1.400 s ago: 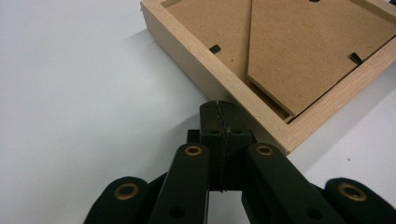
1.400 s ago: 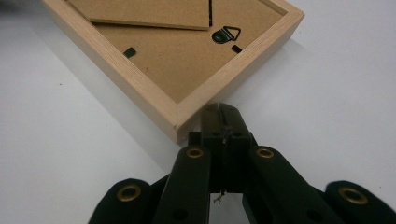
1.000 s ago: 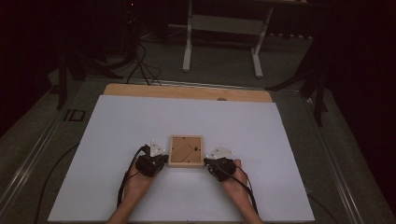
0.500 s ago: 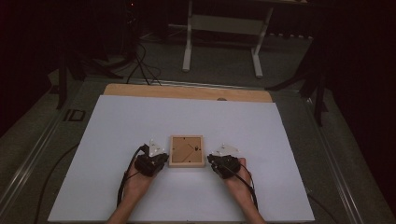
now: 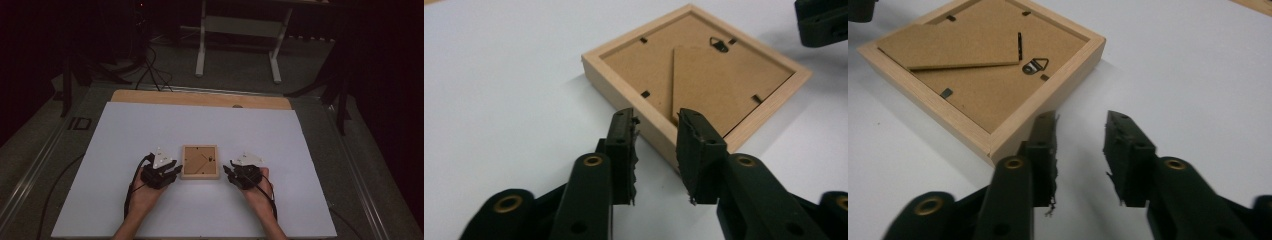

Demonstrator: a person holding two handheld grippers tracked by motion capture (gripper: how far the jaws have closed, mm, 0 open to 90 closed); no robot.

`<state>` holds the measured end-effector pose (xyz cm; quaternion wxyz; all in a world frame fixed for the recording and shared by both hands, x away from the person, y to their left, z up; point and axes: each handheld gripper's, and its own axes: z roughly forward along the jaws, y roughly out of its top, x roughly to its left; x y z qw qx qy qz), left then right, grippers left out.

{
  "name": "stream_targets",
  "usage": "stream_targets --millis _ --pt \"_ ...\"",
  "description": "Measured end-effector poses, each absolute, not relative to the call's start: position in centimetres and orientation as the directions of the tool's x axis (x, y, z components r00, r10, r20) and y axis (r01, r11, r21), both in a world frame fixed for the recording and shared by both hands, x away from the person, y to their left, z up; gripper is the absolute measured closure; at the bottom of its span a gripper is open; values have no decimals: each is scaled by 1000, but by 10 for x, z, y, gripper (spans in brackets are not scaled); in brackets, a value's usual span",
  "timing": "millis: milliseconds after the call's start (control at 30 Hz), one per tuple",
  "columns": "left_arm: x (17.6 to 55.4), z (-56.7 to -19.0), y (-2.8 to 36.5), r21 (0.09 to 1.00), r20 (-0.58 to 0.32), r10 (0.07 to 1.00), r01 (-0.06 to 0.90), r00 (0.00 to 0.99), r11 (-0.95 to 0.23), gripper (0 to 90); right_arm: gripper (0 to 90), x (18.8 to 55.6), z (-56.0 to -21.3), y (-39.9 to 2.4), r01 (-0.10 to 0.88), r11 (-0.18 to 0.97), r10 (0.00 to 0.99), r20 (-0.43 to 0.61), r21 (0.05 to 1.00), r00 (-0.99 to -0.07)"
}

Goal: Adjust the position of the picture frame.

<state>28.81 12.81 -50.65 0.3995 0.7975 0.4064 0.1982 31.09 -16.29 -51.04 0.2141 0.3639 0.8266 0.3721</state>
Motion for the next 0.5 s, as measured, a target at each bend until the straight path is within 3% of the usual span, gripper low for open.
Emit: stream_targets --millis 500 --pt "281 -488 128 833 -39 781 452 623 -319 614 472 311 -505 -170 454 394 779 -29 799 -626"
